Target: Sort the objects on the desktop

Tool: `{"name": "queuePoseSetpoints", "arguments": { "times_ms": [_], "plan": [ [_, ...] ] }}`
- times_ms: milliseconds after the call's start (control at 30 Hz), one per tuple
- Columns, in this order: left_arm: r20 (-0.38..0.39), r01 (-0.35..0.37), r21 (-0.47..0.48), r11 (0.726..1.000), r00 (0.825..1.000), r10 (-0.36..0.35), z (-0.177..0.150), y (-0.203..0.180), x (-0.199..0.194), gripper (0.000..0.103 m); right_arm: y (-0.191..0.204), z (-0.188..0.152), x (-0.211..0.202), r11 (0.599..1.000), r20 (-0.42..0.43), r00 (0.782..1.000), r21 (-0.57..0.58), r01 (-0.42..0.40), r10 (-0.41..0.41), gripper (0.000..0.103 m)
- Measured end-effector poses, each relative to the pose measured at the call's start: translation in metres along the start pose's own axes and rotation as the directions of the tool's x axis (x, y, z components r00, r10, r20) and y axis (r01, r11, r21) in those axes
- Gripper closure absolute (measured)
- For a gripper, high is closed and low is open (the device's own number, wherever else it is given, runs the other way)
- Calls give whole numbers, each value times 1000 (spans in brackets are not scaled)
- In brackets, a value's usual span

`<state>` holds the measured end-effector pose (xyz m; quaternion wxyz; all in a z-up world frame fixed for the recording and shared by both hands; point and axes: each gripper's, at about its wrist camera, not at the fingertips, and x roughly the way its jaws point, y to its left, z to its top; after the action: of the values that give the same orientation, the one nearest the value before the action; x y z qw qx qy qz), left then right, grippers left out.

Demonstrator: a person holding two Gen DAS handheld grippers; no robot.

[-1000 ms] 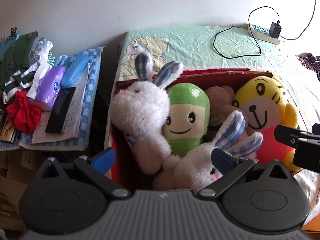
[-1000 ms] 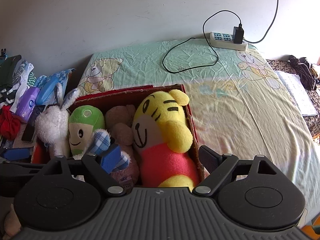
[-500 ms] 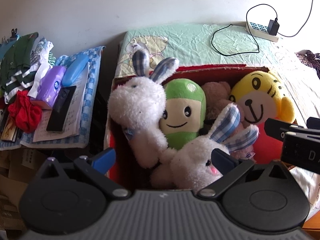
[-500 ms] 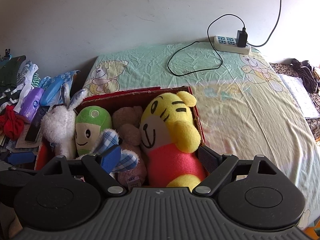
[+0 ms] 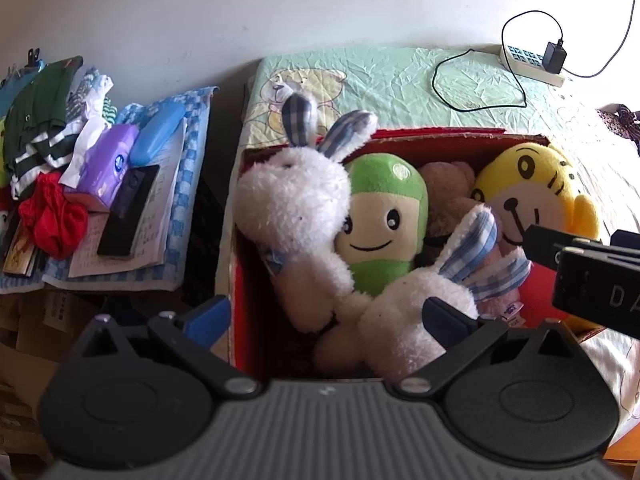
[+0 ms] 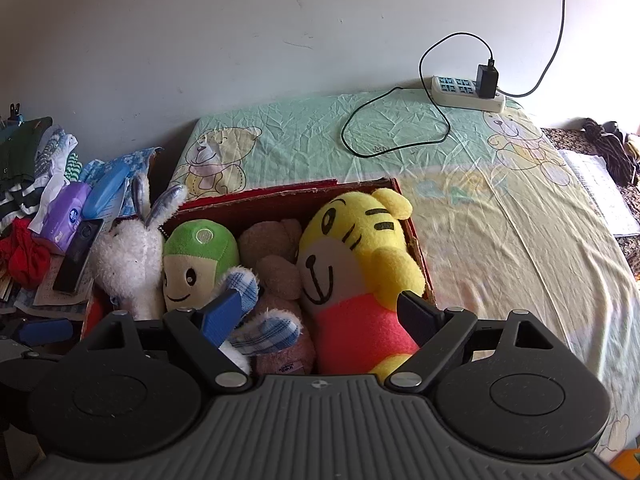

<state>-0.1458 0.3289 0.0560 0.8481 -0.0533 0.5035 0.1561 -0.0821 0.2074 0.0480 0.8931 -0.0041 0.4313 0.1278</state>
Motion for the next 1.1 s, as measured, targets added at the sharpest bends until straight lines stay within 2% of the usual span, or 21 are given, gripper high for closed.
{"name": "queuePoseSetpoints", "arguments": {
  "times_ms": [467,667,867,1100],
  "plan": [
    [16,-12,19,1000,1000,12,0,-2,-3,1,-4,3,-4,1000,37,999,22,18,-19,16],
    [50,-20,31,999,999,18,0,-4,-8,1,-6,3,-5,1000,50,999,28,11,-12,16],
    [31,-29,42,999,999,28,1,-6,-6,1,-4,2,-3,1000,39,999,26,0,-1,16],
    [6,2,49,999,1000,-3,-2,-2,-12,1,-3,-2,-5,1000,7,1000,5,1,-1,16]
  ]
}}
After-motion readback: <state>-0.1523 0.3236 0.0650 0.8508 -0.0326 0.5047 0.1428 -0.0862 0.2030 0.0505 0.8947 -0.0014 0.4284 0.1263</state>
